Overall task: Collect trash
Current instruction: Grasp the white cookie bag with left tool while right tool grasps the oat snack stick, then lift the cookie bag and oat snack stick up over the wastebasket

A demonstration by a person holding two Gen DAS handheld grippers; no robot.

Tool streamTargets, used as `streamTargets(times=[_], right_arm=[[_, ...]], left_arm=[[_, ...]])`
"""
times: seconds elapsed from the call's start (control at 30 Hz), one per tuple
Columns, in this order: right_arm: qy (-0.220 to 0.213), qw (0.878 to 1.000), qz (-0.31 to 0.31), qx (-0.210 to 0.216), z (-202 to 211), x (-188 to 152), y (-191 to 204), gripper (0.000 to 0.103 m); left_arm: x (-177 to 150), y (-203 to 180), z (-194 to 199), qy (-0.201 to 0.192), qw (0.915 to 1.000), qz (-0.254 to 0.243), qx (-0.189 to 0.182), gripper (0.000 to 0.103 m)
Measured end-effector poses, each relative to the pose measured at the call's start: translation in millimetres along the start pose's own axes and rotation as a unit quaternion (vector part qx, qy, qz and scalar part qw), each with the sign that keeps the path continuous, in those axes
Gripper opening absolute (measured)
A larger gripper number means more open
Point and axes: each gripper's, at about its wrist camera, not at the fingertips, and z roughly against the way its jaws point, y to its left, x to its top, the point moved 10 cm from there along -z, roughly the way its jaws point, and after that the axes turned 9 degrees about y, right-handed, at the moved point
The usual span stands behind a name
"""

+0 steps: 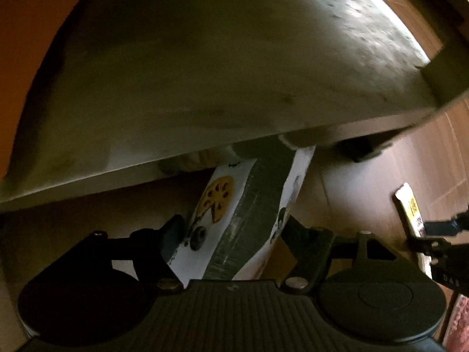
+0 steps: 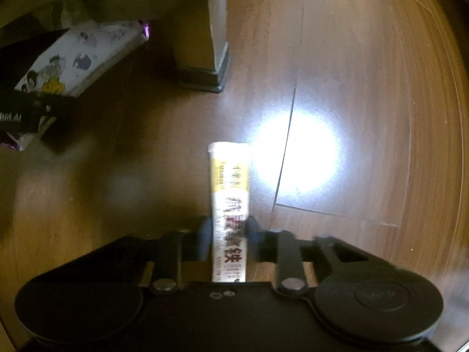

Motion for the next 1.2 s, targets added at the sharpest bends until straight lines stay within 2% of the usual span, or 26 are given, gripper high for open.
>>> streamTargets(times=[0.17,0.33,0.47,0.6,0.73,0.9,1.0,1.1,1.2], right_arm=[[0.005,1.0,-0.001,0.003,5,-4,2,0.019],[0.006,1.0,-0.008,0.02,25,-18,1,0.019],[0.017,0.999,-0.013,0.036,50,-44,7,0.019],[0.022,0.999,-0.002,0.048,93,-75,12,0.019],[0.019,0.998,0.005,0.062,159,-97,14,0.019],[-0.002,0.996,0.031,0.079,257,-112,20,0.019],[-0.027,0.996,0.047,0.076,325,-113,17,0.019],[-0.052,0.994,0.047,0.089,393,-110,17,0.019],[-0.081,0.99,0.06,0.101,464,-104,19,0.019]], left_arm=[[-22,6,4,0.007,0.9991,0.042,-0.005,0.065],[-73,-4,22,0.036,0.992,0.112,-0.045,0.063],[-114,-21,56,0.057,0.9826,0.161,-0.073,0.063],[-143,-30,107,0.071,0.9727,0.2,-0.094,0.063],[-157,-38,185,0.066,0.9646,0.231,-0.11,0.063],[-158,-44,295,0.046,0.9638,0.241,-0.105,0.063],[-150,-45,359,0.032,0.9636,0.246,-0.1,0.063],[-138,-43,425,0.011,0.965,0.244,-0.096,0.063],[-108,-55,472,-0.016,0.9688,0.231,-0.089,0.063]])
